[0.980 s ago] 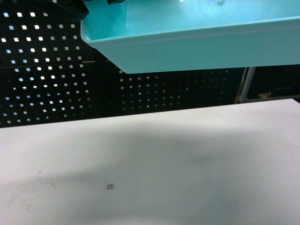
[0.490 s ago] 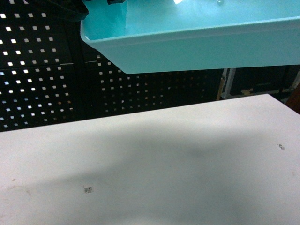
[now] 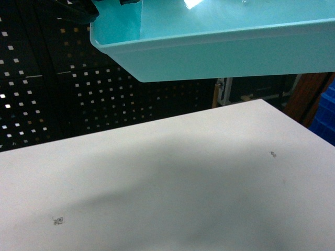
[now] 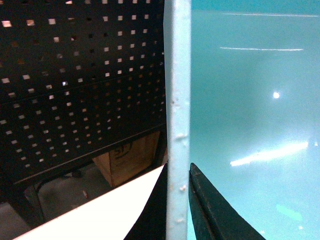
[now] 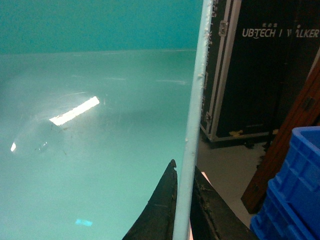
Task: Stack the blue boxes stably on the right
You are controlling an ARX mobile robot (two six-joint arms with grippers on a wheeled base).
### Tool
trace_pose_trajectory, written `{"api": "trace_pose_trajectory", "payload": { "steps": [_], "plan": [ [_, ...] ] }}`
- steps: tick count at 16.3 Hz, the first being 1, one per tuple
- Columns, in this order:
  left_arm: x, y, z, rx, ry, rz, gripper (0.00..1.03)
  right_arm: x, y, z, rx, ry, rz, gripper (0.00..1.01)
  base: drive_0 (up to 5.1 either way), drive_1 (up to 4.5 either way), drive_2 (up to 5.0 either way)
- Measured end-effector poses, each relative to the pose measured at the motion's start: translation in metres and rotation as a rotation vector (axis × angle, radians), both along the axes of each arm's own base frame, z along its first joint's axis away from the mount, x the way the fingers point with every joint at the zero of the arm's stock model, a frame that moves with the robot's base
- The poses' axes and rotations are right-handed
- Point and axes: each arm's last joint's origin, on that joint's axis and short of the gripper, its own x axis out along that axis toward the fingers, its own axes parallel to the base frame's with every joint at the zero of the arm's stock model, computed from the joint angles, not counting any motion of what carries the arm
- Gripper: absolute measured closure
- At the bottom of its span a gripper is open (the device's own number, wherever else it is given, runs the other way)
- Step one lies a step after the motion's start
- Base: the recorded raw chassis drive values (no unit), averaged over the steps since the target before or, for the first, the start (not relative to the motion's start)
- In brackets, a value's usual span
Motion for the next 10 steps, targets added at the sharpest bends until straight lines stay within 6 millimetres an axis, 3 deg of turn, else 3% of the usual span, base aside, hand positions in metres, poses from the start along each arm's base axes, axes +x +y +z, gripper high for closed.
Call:
{"api": "trace_pose_trajectory", "payload": {
  "steps": [10],
  "plan": [
    [0.0,0.0,0.0,0.002,0.0,0.0,0.95,0.0,0.0,0.0,0.0,0.0,0.0,0.94,0.0,0.0,0.0]
  ]
}}
